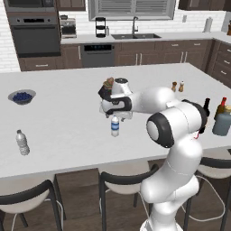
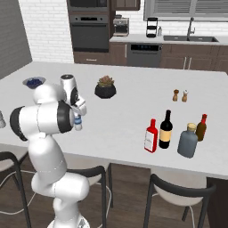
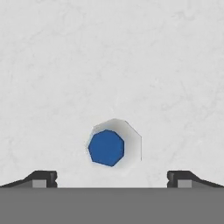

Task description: Move the plastic bottles in the middle to the plastics group, and the glass bottles in the middle to the glass group.

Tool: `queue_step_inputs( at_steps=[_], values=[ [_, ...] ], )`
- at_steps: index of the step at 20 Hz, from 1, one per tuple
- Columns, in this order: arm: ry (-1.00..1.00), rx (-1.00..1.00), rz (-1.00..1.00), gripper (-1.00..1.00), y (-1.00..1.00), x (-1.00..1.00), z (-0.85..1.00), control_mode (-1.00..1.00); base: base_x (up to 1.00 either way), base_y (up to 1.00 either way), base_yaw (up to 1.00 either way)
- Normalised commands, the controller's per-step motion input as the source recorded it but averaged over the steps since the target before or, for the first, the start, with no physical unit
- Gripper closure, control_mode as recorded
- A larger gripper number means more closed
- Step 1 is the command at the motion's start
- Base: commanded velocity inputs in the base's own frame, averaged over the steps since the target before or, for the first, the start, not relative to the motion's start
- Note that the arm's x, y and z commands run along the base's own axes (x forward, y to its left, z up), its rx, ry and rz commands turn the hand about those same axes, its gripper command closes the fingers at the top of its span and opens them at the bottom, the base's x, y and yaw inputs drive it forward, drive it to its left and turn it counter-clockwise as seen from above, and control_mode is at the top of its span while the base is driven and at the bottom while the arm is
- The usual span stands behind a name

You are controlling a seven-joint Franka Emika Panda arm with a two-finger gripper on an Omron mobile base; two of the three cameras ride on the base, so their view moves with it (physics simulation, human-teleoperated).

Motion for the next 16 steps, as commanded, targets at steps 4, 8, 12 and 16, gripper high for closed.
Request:
queue_step_inputs(
  at_steps=[4,8,12,16],
  values=[
    [0.0,-0.02,0.0,-1.0,-0.02,0.27,-0.05,-1.0,0.0,0.0,0.0],
    [0.0,0.0,0.0,-1.0,0.0,0.29,-0.02,-1.0,0.0,0.0,0.0],
    [0.0,0.0,0.0,-1.0,-0.03,0.13,-0.01,-1.0,0.0,0.0,0.0],
    [0.0,0.0,0.0,-1.0,-0.01,0.0,-0.11,-1.0,0.0,0.0,0.0]
  ],
)
